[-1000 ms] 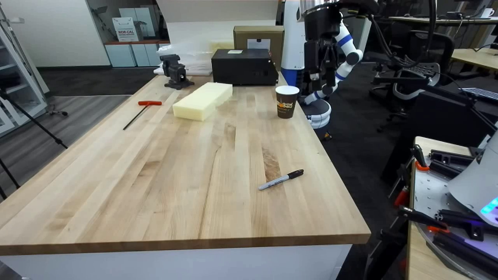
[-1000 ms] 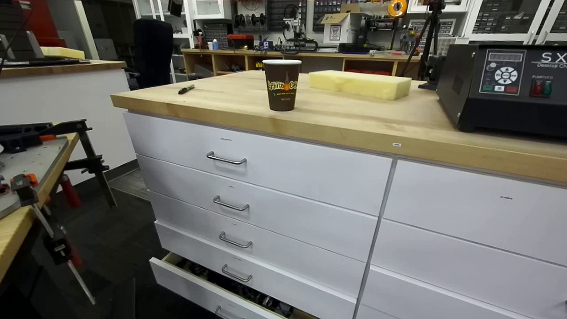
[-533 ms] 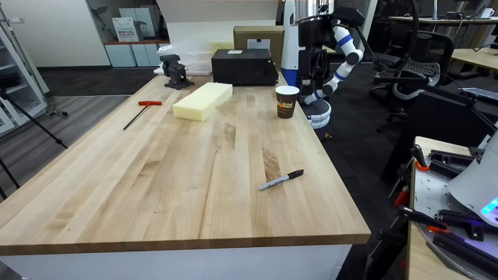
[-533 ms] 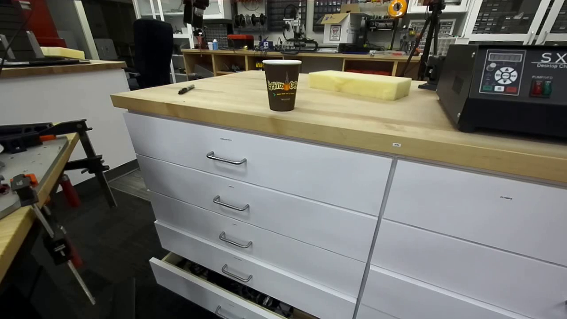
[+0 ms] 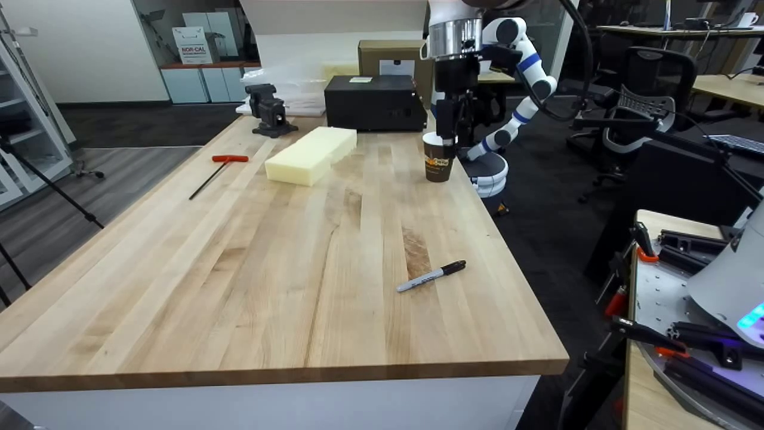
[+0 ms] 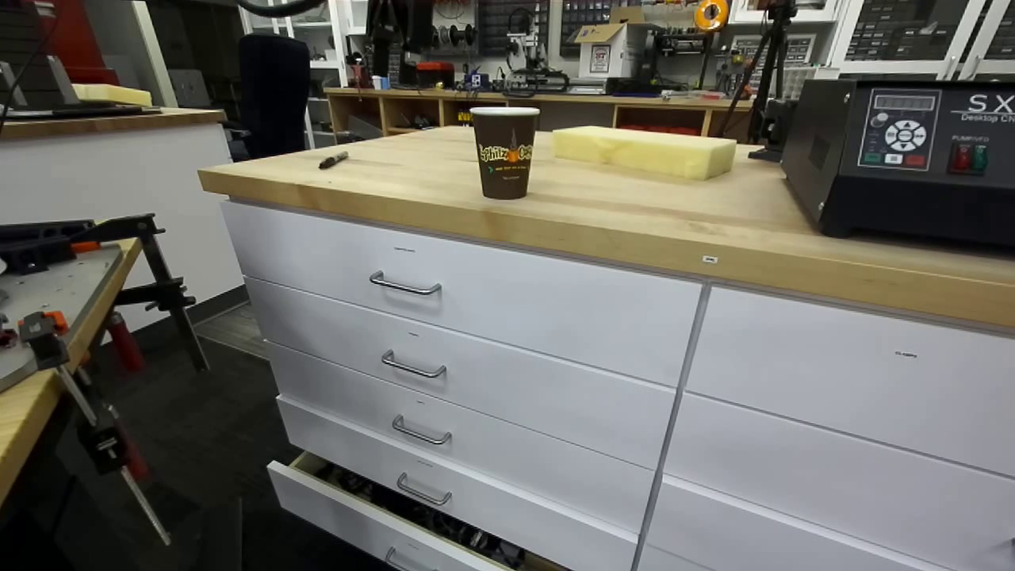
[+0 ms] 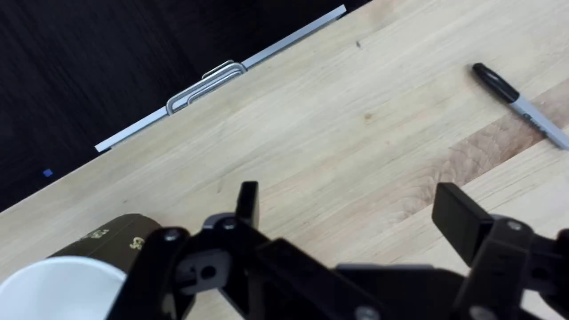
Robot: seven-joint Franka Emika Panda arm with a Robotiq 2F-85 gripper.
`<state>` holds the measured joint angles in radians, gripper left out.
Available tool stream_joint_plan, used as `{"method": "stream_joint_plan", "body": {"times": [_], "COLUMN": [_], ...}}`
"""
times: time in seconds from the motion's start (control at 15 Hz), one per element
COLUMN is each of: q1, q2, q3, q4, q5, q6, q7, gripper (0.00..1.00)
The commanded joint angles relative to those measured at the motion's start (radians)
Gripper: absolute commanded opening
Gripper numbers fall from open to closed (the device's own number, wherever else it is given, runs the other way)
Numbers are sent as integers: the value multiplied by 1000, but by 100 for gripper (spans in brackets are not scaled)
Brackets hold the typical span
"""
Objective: Move the brown cup to the left
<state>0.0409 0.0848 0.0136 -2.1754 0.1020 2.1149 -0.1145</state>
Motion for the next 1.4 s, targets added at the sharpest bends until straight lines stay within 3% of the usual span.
{"method": "stream_joint_plan", "body": {"times": [0.0,0.33,0.67,0.73,0.87,0.93,1.07,1.13,1.2,1.27,1.33], "q1": [-21,-39,-64,-68,-76,-79,-82,-83,-83,-83,-83], "q2": [78,144,178,180,185,187,190,191,192,193,194], "q3": [-7,-25,-38,-38,-37,-37,-35,-33,-33,-33,-33], "q4": [116,197,195,186,177,174,166,163,160,158,157], "q5": [-57,-114,-114,-113,-112,-111,-112,-110,-110,-111,-111], "q6": [-35,-24,20,35,63,76,101,110,117,121,125], "q7": [-17,-16,-33,-42,-63,-72,-85,-93,-95,-98,-101], "gripper": [100,100,100,96,71,70,56,66,66,85,85]}}
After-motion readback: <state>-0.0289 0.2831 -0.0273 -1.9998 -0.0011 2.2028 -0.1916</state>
